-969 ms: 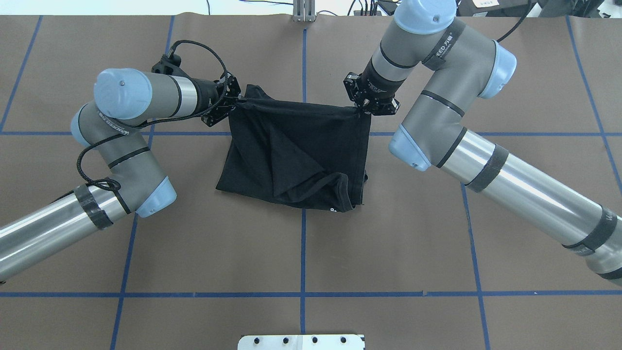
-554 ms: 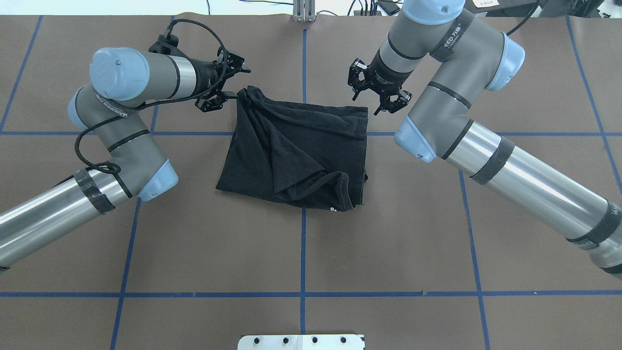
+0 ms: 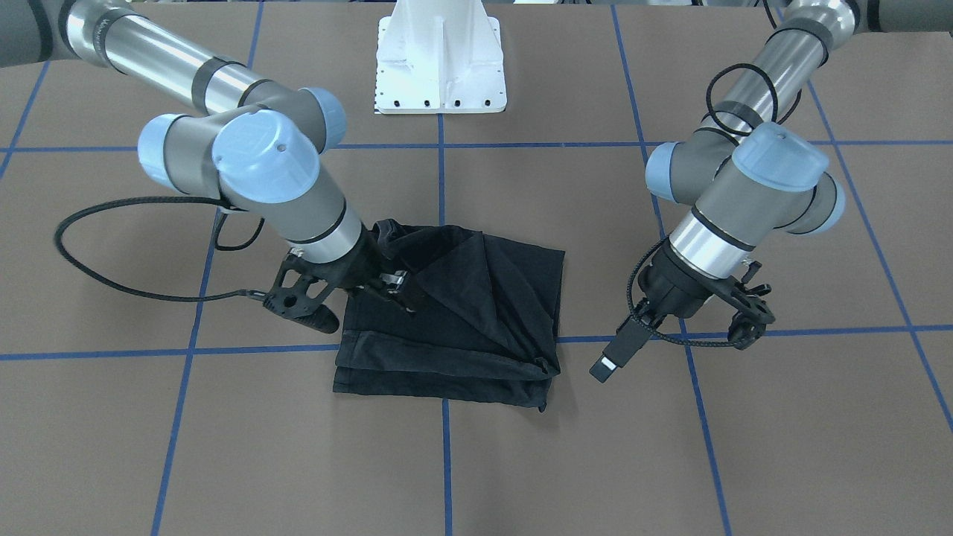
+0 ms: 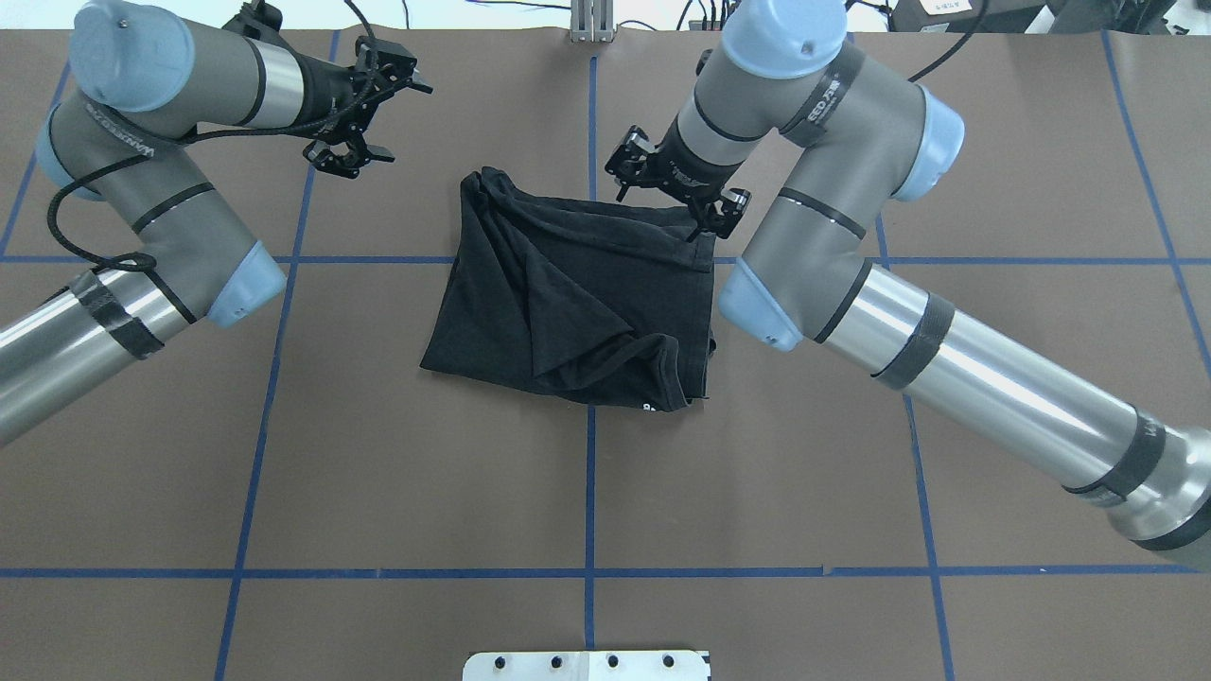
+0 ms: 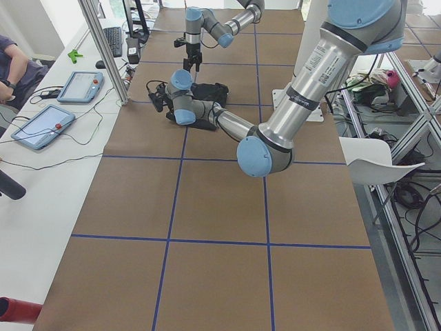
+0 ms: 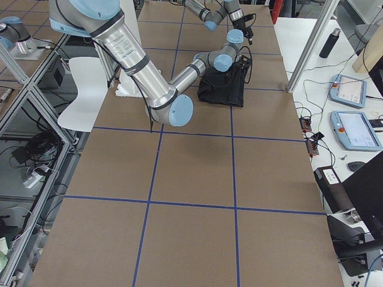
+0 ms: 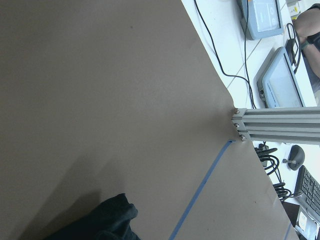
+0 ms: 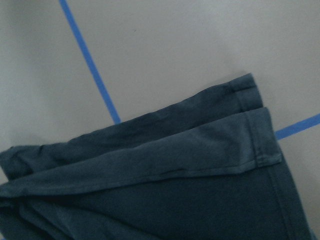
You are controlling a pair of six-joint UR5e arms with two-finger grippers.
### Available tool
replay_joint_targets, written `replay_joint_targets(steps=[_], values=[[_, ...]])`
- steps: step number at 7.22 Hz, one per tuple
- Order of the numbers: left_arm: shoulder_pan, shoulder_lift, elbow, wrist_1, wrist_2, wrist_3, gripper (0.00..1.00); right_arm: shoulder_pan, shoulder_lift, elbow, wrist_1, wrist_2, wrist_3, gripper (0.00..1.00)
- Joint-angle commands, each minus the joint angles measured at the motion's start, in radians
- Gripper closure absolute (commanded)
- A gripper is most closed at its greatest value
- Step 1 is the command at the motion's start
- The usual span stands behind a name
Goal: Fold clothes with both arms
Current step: 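Withdraw the left gripper while the right gripper moves down onto the folded shirt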
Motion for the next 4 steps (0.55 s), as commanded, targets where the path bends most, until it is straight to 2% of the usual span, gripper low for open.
replay_joint_targets(steps=[1, 3, 4], values=[[-0.009, 0.196, -0.185, 0.013, -0.053, 0.180, 0.00, -0.127, 0.039, 0.003, -0.021, -0.180, -0.152, 0.01], [-0.009, 0.264, -0.261, 0.019, -0.056, 0.195, 0.00, -0.258, 0.098, 0.010, -0.138, -0.379, -0.339, 0.09], [-0.007, 0.266, -0.261, 0.019, -0.056, 0.195, 0.00, -0.300, 0.117, 0.010, -0.197, -0.410, -0.414, 0.15]])
